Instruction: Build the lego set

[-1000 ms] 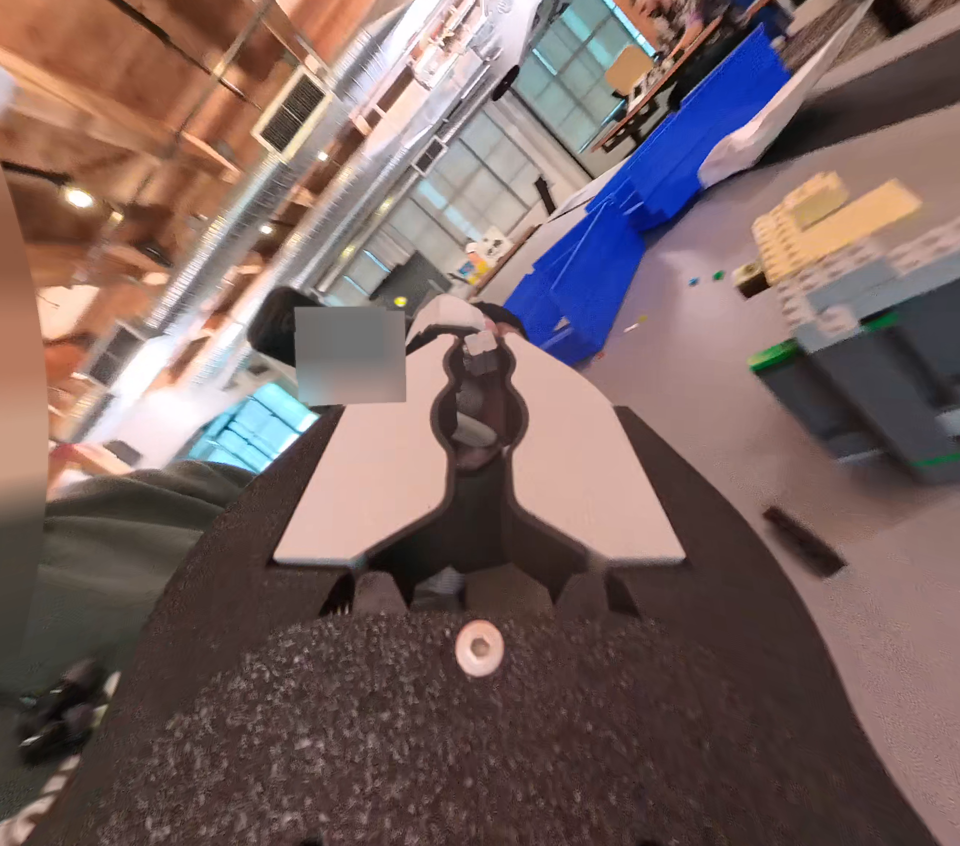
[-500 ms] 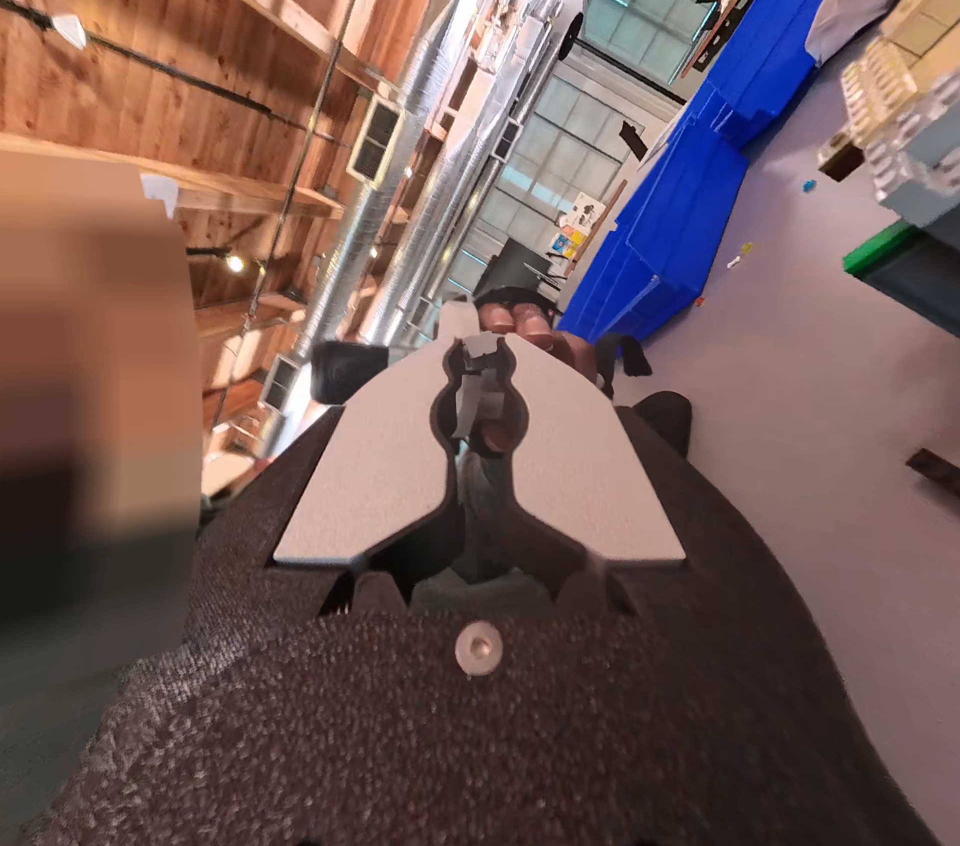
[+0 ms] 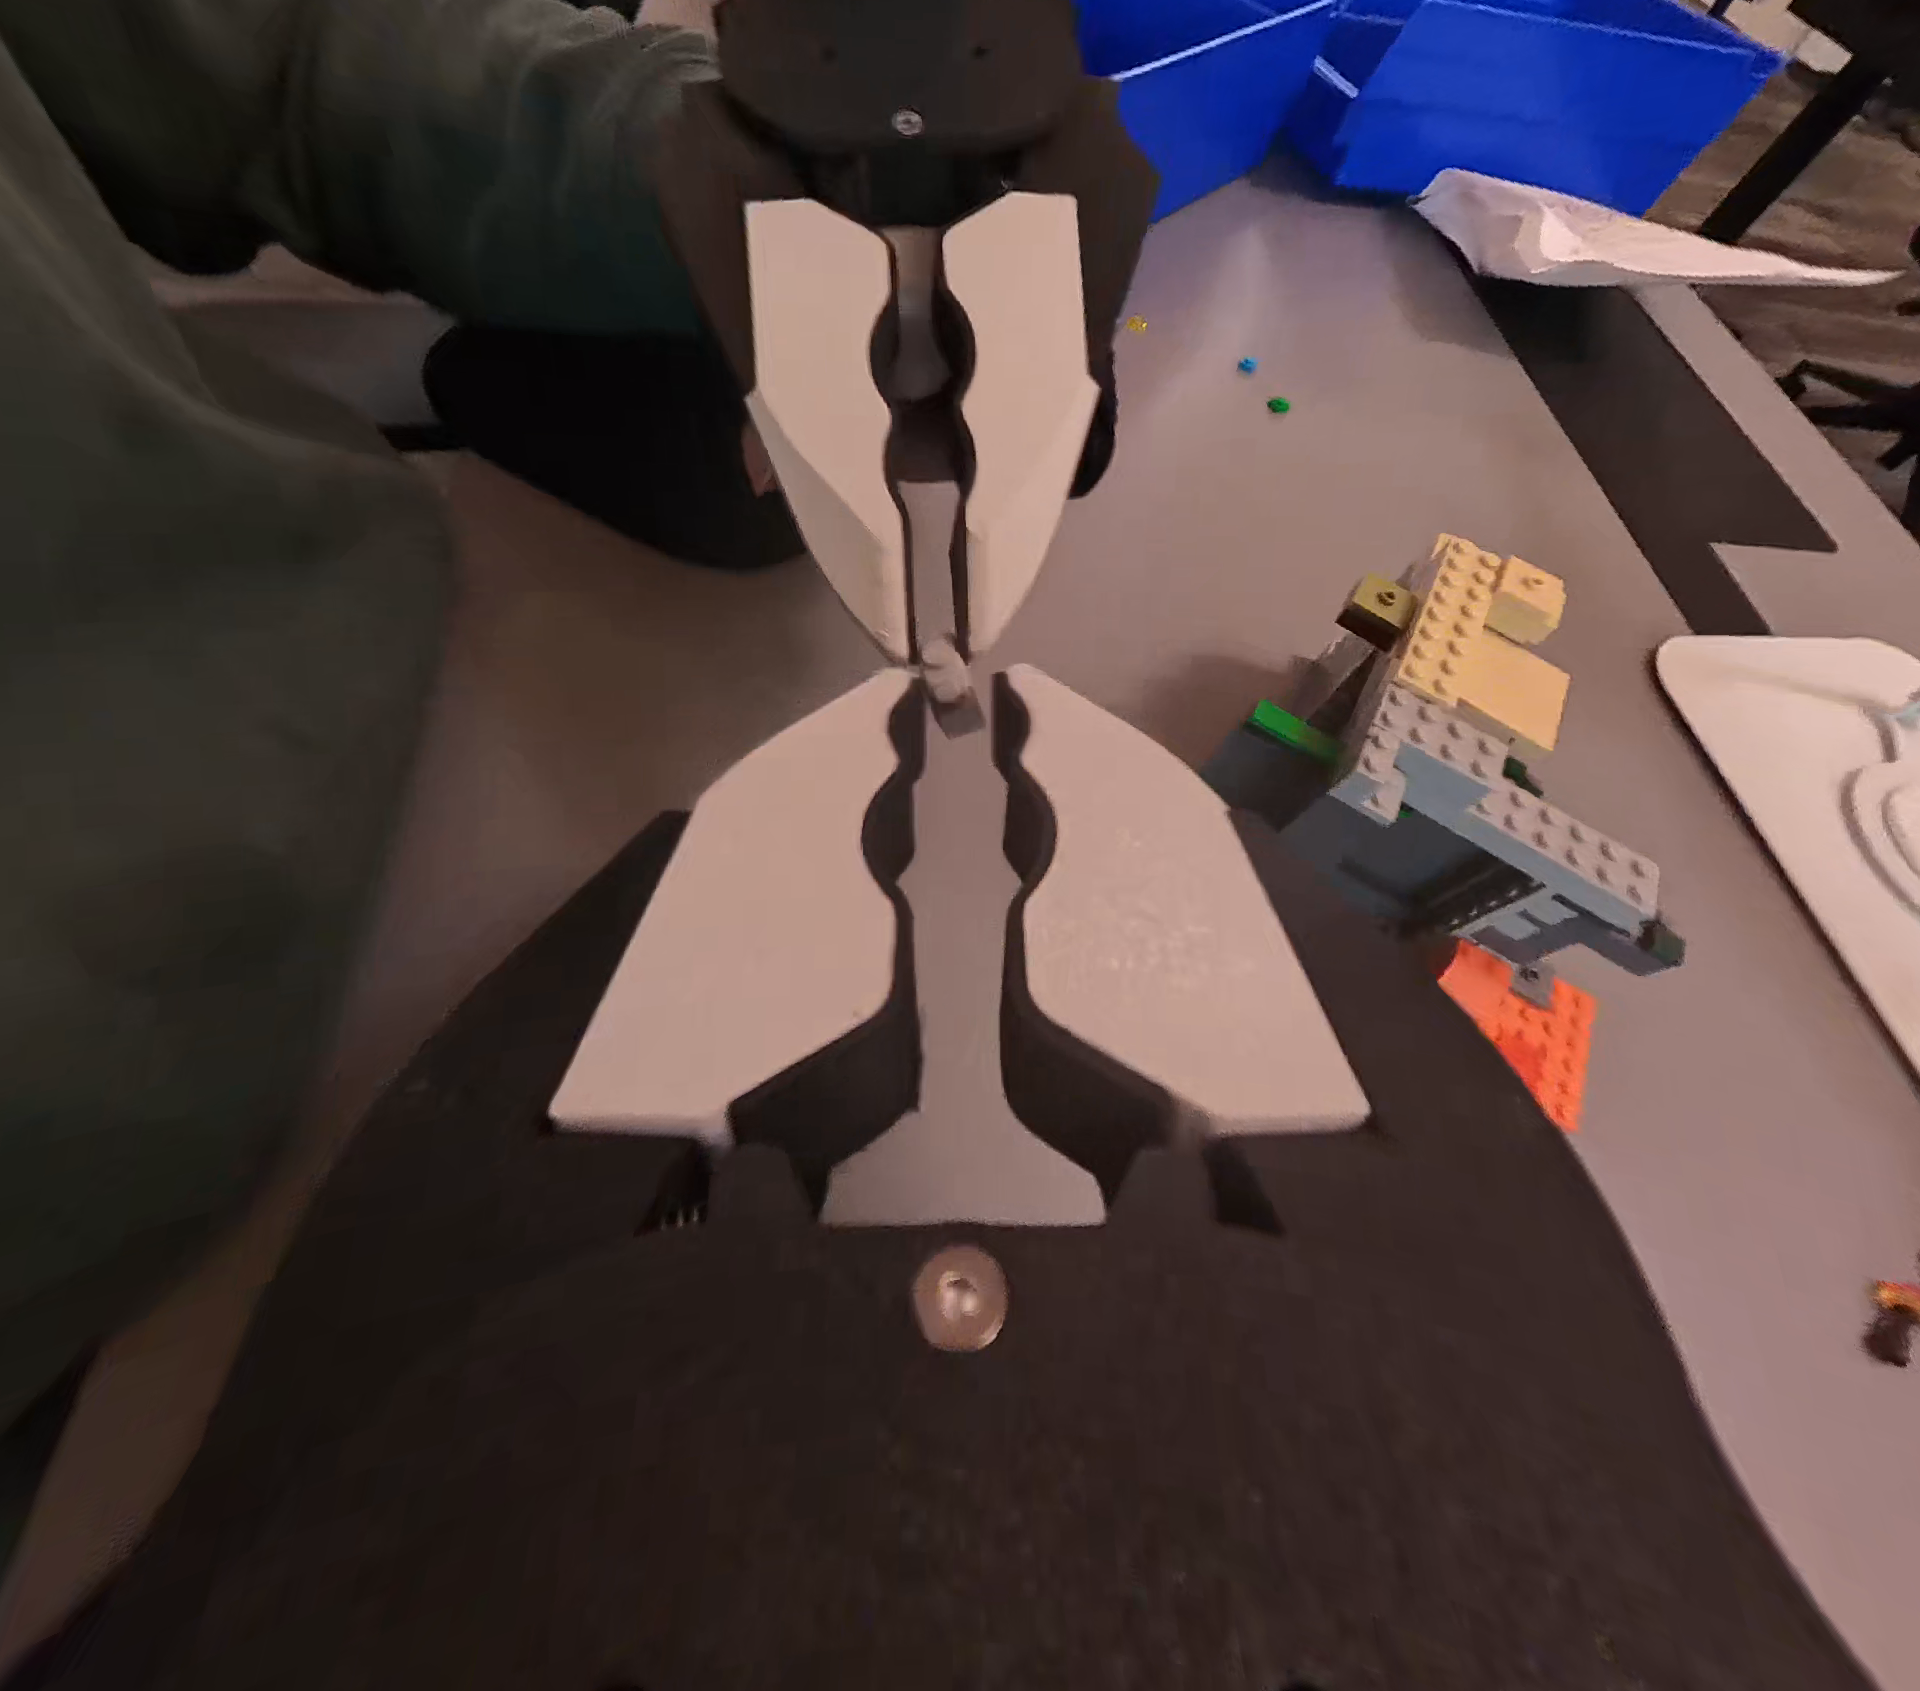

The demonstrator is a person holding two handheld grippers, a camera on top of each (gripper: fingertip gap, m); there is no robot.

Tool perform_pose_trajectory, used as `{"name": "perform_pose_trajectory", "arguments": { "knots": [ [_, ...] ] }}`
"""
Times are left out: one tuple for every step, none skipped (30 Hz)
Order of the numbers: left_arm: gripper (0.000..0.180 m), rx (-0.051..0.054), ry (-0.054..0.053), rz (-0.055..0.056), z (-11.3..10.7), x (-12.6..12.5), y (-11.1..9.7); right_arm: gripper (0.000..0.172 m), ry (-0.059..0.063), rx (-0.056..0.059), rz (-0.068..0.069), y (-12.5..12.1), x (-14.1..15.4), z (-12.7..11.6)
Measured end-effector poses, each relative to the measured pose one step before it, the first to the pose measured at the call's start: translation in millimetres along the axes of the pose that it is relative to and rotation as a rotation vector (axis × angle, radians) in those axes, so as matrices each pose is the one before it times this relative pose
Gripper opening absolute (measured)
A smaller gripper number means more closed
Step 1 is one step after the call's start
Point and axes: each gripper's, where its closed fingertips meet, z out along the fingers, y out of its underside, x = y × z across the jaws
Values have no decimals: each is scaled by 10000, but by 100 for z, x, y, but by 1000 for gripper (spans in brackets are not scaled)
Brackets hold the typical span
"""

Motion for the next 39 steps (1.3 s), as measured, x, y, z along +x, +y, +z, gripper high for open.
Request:
{"name": "perform_pose_trajectory", "arguments": {
  "knots": [
    [7, -70, 19, -10, 133, -91, 179, 8, -30, -100, -152, 186, -107, 75],
    [7, -77, -60, -69, 114, -201, 208, 8, 87, -156, -108, 321, 129, 9],
    [7, -34, -139, -34, 123, -245, 178, 8, 52, -94, 98, 290, 132, -29],
    [7, -32, -255, -4, 60, -385, 211, 7, 108, -134, 275, 441, 318, -51],
    [9, -49, -300, 2, -26, -508, 285, 7, 264, -333, 334, 926, 681, -77],
    [11, -206, -323, -20, -34, -580, 560, 7, 512, -391, 414, 1273, 1234, -128],
    [13, -327, -321, -20, 8, -616, 795, 7, 541, -418, 600, 1527, 1509, -110],
    [13, -326, -270, -22, 56, -538, 882, 7, 511, -484, 734, 1751, 1707, -15],
    [13, -236, -168, -78, 120, -373, 793, 7, 592, -413, 712, 1655, 1936, 61],
    [13, -247, -59, -149, 171, -220, 797, 7, 463, -282, 599, 1378, 1714, 131],
    [14, -328, 3, -115, 234, -132, 854, 7, 343, -302, 543, 1215, 1412, 178],
    [14, -351, -38, -25, 237, -153, 835, 7, 269, -234, 401, 954, 1121, 241],
    [14, -366, -83, 22, 247, -211, 804, 8, 249, -208, 324, 801, 940, 272],
    [15, -355, -7, 9, 252, -115, 736, 8, 170, -207, 244, 690, 715, 298],
    [17, -286, 61, -60, 259, -21, 623, 8, 100, -98, 171, 447, 489, 250],
    [18, -239, 30, -123, 246, -85, 536, 8, 65, -58, 151, 303, 350, 187],
    [19, -197, 39, -103, 225, -65, 454, 8, 29, -84, 108, 260, 251, 131],
    [20, -203, 125, -74, 231, 55, 443, 8, 23, 57, 64, -29, 182, 15],
    [21, -213, 78, -72, 248, -16, 392, 8, 34, 54, 42, -82, 181, -42],
    [21, -174, 44, -18, 246, -47, 313, 8, -12, -9, 6, 5, 107, -20],
    [21, -194, 49, 5, 247, -43, 306, 8, -36, -1, 39, 15, 81, 6],
    [22, -150, 10, 15, 222, -93, 211, 8, -27, -56, 67, 115, 91, 34],
    [22, -109, 44, 23, 179, -46, 123, 8, -48, -88, 2, 162, 20, 52],
    [21, -124, 90, -1, 161, 27, 132, 8, 9, -11, -31, 51, 63, 9],
    [21, -83, 49, -2, 137, -17, 83, 8, -12, -6, -44, 25, 2, -6],
    [21, -67, 52, 10, 126, -18, 67, 8, -47, -67, -53, 88, -63, -5],
    [20, -75, 65, 5, 110, 12, 56, 8, -23, -53, -48, 67, -28, -7],
    [19, -39, 33, 17, 92, 4, 5, 10, -39, -45, -51, 49, -48, -8],
    [18, -29, 22, 37, 73, 2, -13, 12, -38, -80, -37, 88, -40, 0],
    [17, -63, 33, 47, 71, 43, 34, 14, -25, -66, -38, 78, -2, -13],
    [17, -80, -22, 45, 78, -15, 77, 14, -62, -50, -43, 54, -48, -26],
    [16, -61, -24, 60, 89, -11, 80, 15, -54, -29, -36, 38, -59, -20],
    [15, -54, 33, 35, 88, 79, 91, 15, -15, -21, -28, 34, -13, -6],
    [14, -14, -12, 17, 50, 2, 25, 15, -13, -49, -63, 66, -33, 7],
    [13, 5, -33, 34, -11, -29, -11, 16, 10, -34, -64, 30, -4, -22],
    [12, -28, -21, 13, 0, -32, 29, 17, -7, -37, -46, 34, -26, -25],
    [11, -10, -52, 33, -15, -52, 16, 18, -26, -28, -43, 1, -76, -52],
    [9, -3, -26, 29, -13, 4, 7, 18, 27, 68, -46, -168, -52, -143],
    [8, -2, -6, 19, -9, 18, 5, 19, 4, 146, -117, -351, -202, -226]
  ]
}}
